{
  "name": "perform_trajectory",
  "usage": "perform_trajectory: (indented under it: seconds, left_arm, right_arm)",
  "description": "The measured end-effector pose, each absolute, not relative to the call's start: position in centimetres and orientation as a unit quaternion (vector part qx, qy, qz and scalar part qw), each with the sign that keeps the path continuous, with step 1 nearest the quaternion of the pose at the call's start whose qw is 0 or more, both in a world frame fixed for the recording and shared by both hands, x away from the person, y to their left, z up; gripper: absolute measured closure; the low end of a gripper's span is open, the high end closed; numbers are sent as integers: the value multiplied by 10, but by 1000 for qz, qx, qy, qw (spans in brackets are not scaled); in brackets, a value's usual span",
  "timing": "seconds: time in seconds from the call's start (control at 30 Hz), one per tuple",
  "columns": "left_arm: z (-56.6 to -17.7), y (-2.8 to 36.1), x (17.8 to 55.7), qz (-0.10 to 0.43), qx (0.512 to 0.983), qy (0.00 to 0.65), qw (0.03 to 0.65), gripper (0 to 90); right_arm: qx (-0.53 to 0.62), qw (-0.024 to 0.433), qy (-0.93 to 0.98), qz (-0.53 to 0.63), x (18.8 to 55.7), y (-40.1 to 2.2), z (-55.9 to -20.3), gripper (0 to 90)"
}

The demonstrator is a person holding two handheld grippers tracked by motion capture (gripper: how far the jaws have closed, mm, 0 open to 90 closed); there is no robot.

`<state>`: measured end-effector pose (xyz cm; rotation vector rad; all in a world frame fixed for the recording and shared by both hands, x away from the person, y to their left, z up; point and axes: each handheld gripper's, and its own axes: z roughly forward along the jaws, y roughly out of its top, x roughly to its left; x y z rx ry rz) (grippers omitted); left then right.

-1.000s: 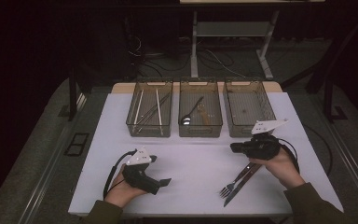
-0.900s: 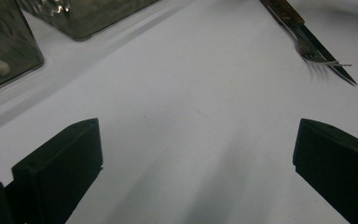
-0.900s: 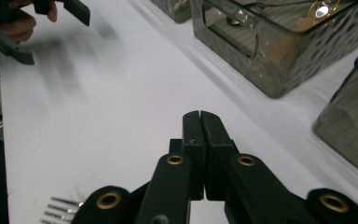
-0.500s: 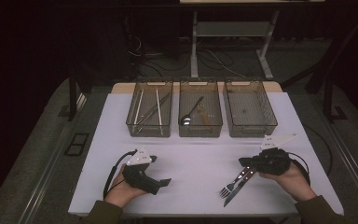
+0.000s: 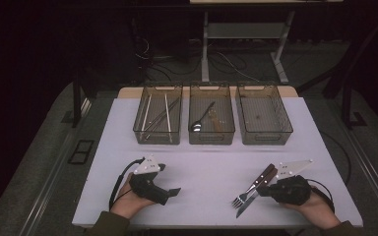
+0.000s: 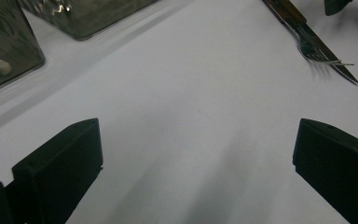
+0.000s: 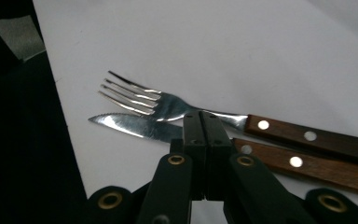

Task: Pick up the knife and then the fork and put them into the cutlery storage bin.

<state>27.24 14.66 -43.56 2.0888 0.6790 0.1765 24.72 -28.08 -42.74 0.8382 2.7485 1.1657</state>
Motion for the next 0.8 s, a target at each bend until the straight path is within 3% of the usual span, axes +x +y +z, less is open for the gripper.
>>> perform_trajectory:
  seconds: [0.33,0.8]
  left_arm:
    - [-436,146,273,71,846,275,451,1]
    - [-436,146,273,71,847,275,449,1]
  right_arm:
    - [242,-2,905,349,240,-265,-440,897]
    - [228,16,907,354,240,-253,-446,897]
